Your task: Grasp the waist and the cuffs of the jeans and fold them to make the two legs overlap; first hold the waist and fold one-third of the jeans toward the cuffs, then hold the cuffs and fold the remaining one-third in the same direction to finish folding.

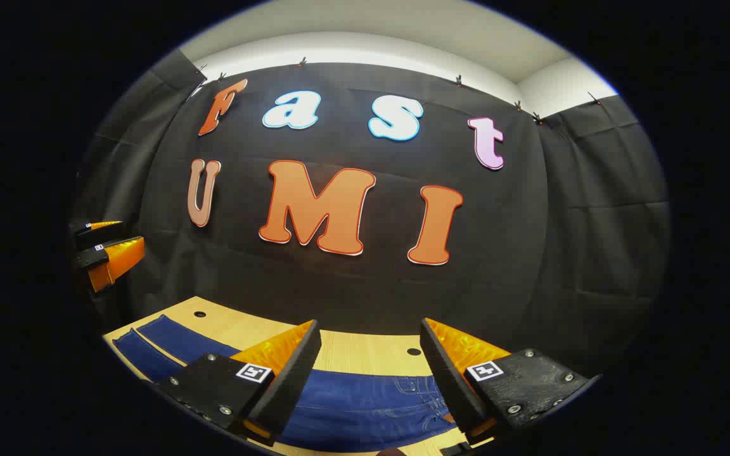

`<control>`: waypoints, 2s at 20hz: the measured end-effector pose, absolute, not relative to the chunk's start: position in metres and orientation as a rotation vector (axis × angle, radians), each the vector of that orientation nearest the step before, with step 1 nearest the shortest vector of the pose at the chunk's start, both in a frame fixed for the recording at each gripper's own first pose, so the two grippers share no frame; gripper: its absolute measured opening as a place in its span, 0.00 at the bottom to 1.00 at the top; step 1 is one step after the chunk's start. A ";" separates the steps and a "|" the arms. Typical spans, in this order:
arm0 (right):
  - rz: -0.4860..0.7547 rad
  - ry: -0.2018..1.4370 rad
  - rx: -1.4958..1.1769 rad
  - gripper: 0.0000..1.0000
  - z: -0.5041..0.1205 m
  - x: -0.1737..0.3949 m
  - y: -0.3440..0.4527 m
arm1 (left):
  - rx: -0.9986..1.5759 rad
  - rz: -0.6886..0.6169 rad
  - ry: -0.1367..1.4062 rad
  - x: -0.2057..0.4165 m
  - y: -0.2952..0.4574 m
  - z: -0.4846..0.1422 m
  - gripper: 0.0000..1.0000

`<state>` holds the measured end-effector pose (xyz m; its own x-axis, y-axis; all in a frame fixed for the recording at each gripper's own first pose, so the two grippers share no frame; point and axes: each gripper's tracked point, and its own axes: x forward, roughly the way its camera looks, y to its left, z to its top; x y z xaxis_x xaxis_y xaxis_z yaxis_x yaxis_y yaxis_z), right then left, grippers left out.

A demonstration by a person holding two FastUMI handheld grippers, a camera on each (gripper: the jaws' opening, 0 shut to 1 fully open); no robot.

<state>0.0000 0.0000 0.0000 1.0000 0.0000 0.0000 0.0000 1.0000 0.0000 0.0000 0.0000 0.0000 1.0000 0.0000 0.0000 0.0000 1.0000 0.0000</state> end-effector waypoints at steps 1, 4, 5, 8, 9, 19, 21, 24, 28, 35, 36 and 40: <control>0.001 -0.004 0.001 0.96 -0.001 0.003 -0.002 | -0.005 0.006 0.002 0.002 -0.001 -0.002 1.00; 0.009 -0.003 0.000 0.96 -0.006 0.012 -0.010 | -0.015 0.026 0.009 0.006 -0.004 -0.005 1.00; 0.009 -0.004 0.001 0.96 -0.007 0.014 -0.012 | -0.017 0.029 0.007 0.009 -0.005 -0.006 1.00; 0.026 0.026 0.035 0.96 -0.020 0.023 -0.015 | -0.041 0.017 0.006 0.013 -0.014 -0.007 1.00; 0.037 0.029 0.049 0.96 -0.022 0.026 -0.014 | -0.045 0.018 0.010 0.015 -0.016 -0.011 1.00; 0.051 0.089 0.037 0.96 -0.050 0.047 -0.033 | -0.022 0.070 0.111 0.031 -0.013 -0.047 0.99; 0.041 0.119 0.042 0.96 -0.062 0.050 -0.045 | -0.041 0.094 0.145 0.031 -0.001 -0.057 0.99; 0.010 0.175 0.057 0.96 -0.081 0.055 -0.068 | -0.065 0.132 0.184 0.029 0.023 -0.071 0.99; -0.028 0.284 0.133 0.96 -0.117 0.061 -0.097 | -0.072 0.195 0.241 0.026 0.054 -0.087 0.99; -0.097 0.488 0.267 0.96 -0.192 0.056 -0.143 | -0.186 0.323 0.383 -0.001 0.100 -0.133 0.99; -0.091 0.511 0.290 0.96 -0.199 0.057 -0.146 | -0.215 0.338 0.407 -0.006 0.106 -0.140 1.00; -0.086 0.633 0.326 0.97 -0.231 0.052 -0.147 | -0.344 0.388 0.505 -0.021 0.132 -0.177 0.97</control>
<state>0.0521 -0.1467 -0.2307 0.8043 0.0197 -0.5939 0.1780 0.9455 0.2725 -0.0215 0.1319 -0.1775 0.8059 0.2723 -0.5258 -0.4383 0.8713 -0.2206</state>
